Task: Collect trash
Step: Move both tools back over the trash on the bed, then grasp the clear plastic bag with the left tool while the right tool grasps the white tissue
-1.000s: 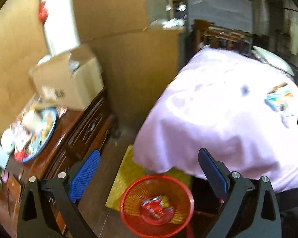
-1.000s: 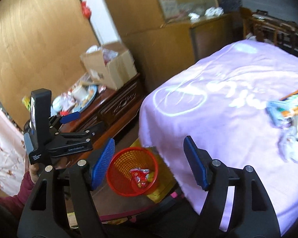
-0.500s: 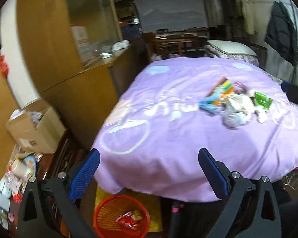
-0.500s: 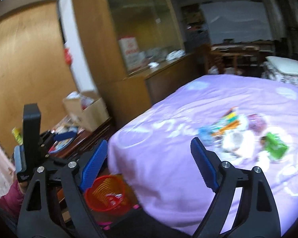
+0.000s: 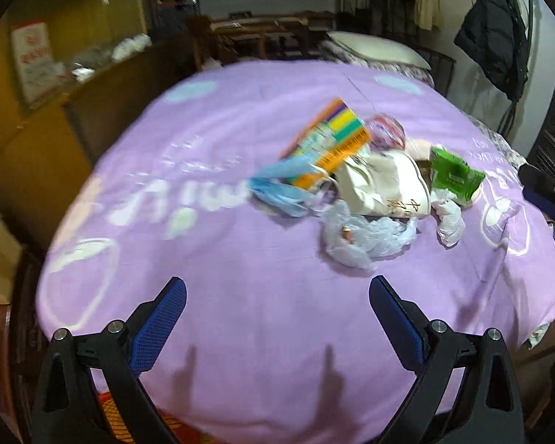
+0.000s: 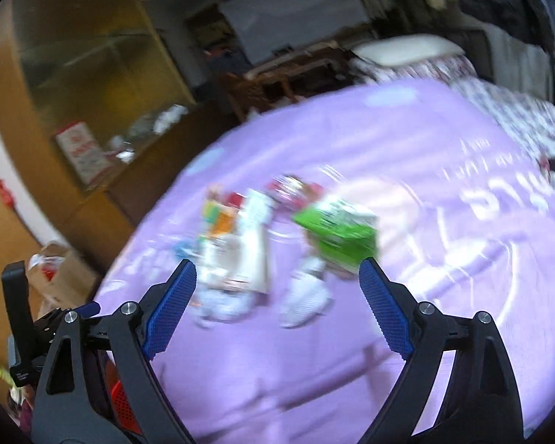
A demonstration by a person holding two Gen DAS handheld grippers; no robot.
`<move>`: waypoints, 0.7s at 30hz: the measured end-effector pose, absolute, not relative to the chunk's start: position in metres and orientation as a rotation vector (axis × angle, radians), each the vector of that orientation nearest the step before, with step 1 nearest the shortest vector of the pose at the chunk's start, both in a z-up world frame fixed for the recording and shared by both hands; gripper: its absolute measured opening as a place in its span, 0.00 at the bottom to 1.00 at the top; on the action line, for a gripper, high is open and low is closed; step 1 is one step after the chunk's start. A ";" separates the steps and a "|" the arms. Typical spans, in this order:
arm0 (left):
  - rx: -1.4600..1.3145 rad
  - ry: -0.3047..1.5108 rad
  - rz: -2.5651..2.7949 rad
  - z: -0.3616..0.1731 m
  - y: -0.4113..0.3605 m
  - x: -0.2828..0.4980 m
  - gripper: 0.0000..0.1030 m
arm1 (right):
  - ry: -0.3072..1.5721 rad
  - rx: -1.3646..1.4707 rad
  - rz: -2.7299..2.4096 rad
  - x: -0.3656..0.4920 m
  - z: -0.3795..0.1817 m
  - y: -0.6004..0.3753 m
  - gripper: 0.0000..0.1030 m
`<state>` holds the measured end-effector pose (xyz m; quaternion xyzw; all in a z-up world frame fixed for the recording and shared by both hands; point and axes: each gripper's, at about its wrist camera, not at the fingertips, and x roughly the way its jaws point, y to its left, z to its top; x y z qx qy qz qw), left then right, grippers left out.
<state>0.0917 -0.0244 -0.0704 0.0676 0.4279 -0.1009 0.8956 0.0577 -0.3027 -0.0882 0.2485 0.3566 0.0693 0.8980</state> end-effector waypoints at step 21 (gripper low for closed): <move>0.100 0.915 -0.379 -0.113 -0.053 0.144 0.37 | 0.826 0.501 0.150 0.070 -0.123 -0.295 0.84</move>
